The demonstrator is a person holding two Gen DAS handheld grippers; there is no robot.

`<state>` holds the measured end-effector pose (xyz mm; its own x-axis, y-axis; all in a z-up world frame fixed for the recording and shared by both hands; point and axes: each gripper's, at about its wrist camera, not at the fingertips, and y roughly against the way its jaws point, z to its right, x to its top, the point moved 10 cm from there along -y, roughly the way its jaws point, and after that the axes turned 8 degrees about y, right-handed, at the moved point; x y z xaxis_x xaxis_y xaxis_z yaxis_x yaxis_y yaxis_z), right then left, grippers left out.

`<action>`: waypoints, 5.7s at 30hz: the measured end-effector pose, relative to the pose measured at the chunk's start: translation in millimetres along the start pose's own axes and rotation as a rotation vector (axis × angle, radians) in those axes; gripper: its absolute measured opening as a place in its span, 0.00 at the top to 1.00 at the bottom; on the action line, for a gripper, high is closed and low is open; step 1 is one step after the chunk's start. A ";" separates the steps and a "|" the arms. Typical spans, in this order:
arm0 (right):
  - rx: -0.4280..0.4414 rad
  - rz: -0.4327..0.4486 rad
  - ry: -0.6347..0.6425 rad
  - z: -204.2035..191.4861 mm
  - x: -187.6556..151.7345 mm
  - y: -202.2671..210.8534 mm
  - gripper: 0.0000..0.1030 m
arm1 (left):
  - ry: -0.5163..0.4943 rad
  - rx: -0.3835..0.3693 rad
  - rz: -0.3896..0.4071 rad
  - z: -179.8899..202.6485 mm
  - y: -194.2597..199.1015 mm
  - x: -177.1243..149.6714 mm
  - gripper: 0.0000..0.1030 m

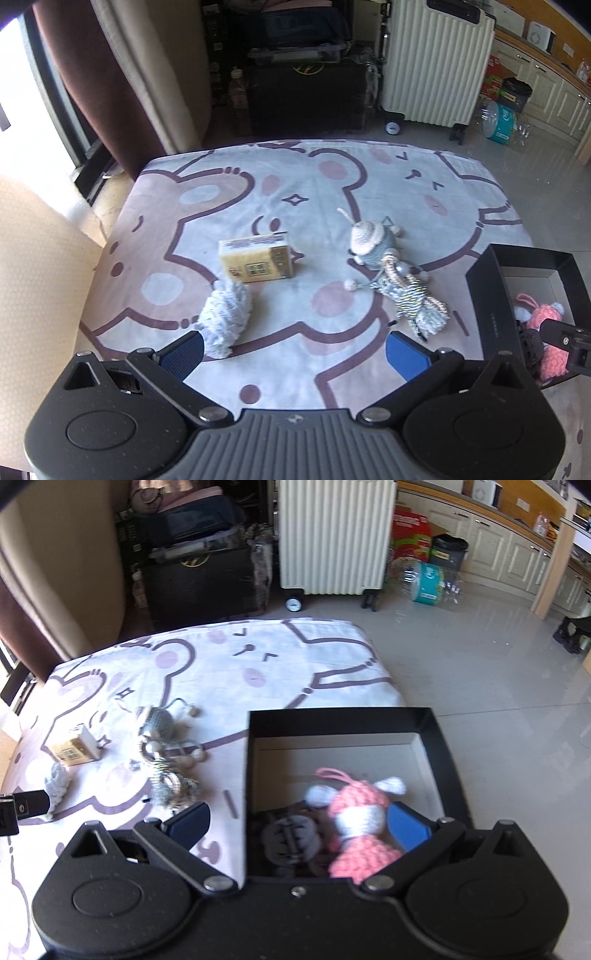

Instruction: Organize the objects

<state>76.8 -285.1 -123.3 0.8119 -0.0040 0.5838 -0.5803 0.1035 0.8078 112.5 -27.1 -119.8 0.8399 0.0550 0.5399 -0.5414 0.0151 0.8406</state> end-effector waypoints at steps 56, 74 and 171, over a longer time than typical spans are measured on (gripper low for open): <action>0.109 0.084 0.100 -77.7 46.6 -14.2 0.00 | -0.041 0.075 0.119 -71.2 -28.0 22.8 0.00; 0.265 0.048 0.200 -94.2 72.7 -61.2 0.00 | 0.015 -0.064 -0.014 -70.9 -81.6 13.0 0.05; 0.264 -0.035 0.047 -90.4 42.5 -7.9 0.67 | 0.113 -0.085 -0.020 -35.3 0.3 27.5 0.59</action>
<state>121.7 -196.2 -112.2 0.8303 0.0435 0.5556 -0.5433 -0.1586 0.8244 134.1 9.6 -106.2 0.8434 0.1655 0.5112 -0.5301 0.1013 0.8419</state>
